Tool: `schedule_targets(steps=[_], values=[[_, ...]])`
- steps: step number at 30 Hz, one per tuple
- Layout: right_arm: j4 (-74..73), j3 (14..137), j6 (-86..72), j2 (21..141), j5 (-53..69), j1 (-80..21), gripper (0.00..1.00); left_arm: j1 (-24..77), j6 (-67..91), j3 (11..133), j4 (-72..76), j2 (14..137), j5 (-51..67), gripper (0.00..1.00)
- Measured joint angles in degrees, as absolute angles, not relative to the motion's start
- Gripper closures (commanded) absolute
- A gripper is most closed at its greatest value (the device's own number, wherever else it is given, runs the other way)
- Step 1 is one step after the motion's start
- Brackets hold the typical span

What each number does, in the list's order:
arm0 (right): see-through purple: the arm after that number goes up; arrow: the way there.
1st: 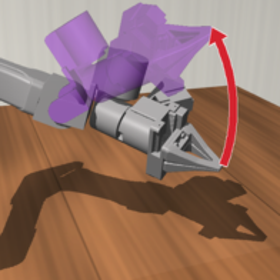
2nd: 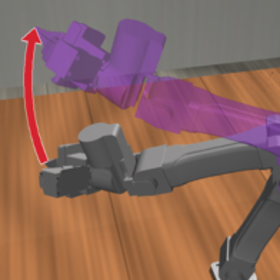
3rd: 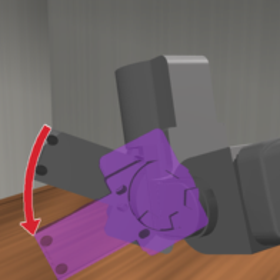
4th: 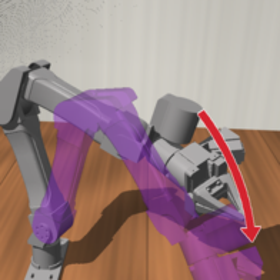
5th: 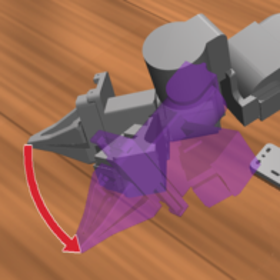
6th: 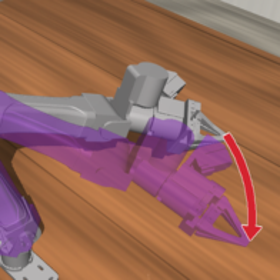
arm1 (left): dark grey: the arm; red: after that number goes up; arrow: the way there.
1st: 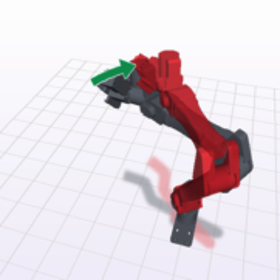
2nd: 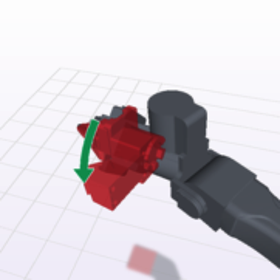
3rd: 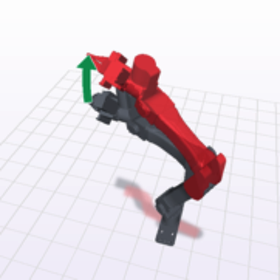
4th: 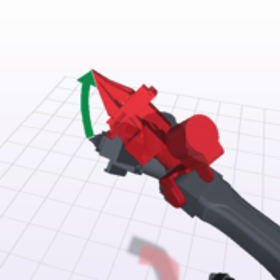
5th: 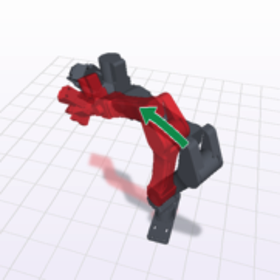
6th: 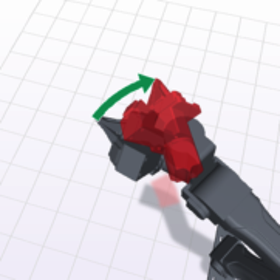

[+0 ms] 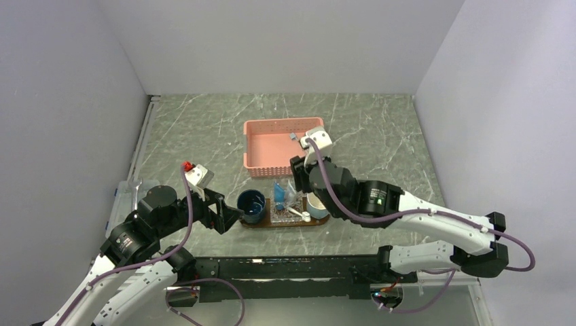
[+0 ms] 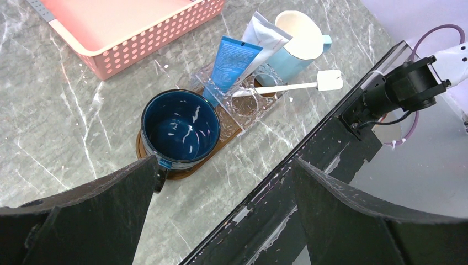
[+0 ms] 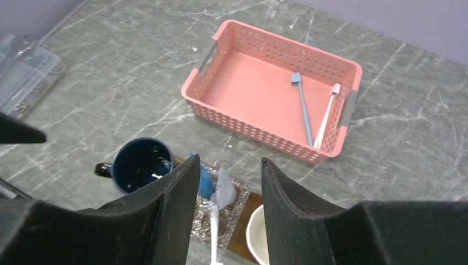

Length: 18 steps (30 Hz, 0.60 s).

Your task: Prepare toiletry sets of a toothbrush and toothpaste on the tray

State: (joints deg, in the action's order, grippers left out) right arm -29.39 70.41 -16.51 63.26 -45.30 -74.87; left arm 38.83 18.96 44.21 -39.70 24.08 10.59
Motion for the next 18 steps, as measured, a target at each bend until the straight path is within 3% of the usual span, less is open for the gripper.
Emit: schedule_targets(steps=[18], values=[[-37.7,83.0,-15.8,83.0,-23.3,-50.4,0.49,38.0,19.2,44.2,-39.7,23.6,9.6,0.04]])
